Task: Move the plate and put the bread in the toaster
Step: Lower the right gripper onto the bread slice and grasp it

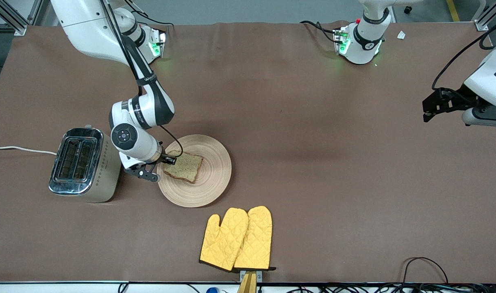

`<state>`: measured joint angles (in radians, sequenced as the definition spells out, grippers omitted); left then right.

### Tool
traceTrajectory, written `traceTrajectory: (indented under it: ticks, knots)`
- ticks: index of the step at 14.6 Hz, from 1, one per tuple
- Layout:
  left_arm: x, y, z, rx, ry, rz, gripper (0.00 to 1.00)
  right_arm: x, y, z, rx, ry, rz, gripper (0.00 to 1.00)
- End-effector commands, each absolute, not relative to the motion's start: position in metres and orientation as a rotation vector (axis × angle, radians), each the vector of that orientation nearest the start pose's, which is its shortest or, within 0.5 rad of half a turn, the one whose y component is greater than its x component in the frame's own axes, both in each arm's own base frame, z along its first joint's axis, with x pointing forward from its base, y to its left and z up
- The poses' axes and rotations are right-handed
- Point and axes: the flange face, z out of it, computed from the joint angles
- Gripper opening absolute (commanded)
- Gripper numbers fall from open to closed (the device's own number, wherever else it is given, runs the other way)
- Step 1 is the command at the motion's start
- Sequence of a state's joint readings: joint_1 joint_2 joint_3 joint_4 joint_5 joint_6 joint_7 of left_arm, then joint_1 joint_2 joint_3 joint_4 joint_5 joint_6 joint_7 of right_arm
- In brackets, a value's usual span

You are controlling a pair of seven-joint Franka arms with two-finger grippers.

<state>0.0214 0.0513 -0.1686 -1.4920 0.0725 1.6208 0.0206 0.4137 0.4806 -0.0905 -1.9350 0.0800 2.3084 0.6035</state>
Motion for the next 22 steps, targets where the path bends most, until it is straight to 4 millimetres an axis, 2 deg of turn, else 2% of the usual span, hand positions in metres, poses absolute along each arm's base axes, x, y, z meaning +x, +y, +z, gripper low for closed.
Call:
traceTrajectory:
  ticks: [1,5,8,10,12,14,17,19,20,22]
  knots:
    - [0.551,-0.063,0.638,-3.040,0.237,-0.152,1.00,0.581,0.202,0.226,-3.119,0.552,0.159,0.39]
    - [0.558,-0.058,0.632,-3.071,0.217,-0.136,1.00,0.581,0.202,0.225,-3.119,0.552,0.158,0.38]
    - [0.558,-0.056,0.631,-3.072,0.203,-0.134,1.00,0.582,0.197,0.225,-3.117,0.564,0.158,0.28]
    - [0.560,-0.042,0.632,-3.074,0.175,-0.135,1.00,0.582,0.196,0.225,-3.116,0.569,0.158,0.20]
    - [0.568,-0.034,0.635,-3.075,0.169,-0.151,1.00,0.584,0.194,0.224,-3.114,0.576,0.156,0.20]
    - [0.571,-0.036,0.647,-3.079,0.150,-0.183,1.00,0.584,0.194,0.223,-3.114,0.576,0.156,0.20]
    - [0.570,-0.045,0.647,-3.076,0.180,-0.172,1.00,0.584,0.193,0.222,-3.115,0.576,0.158,0.20]
    - [0.567,-0.047,0.646,-3.081,0.178,-0.148,1.00,0.584,0.193,0.222,-3.114,0.580,0.161,0.04]
    - [0.567,-0.047,0.646,-3.081,0.180,-0.144,1.00,0.584,0.192,0.221,-3.114,0.583,0.163,0.00]
    - [0.565,-0.048,0.645,-3.153,0.157,-0.118,1.00,0.586,0.184,0.220,-3.110,0.609,0.168,0.00]
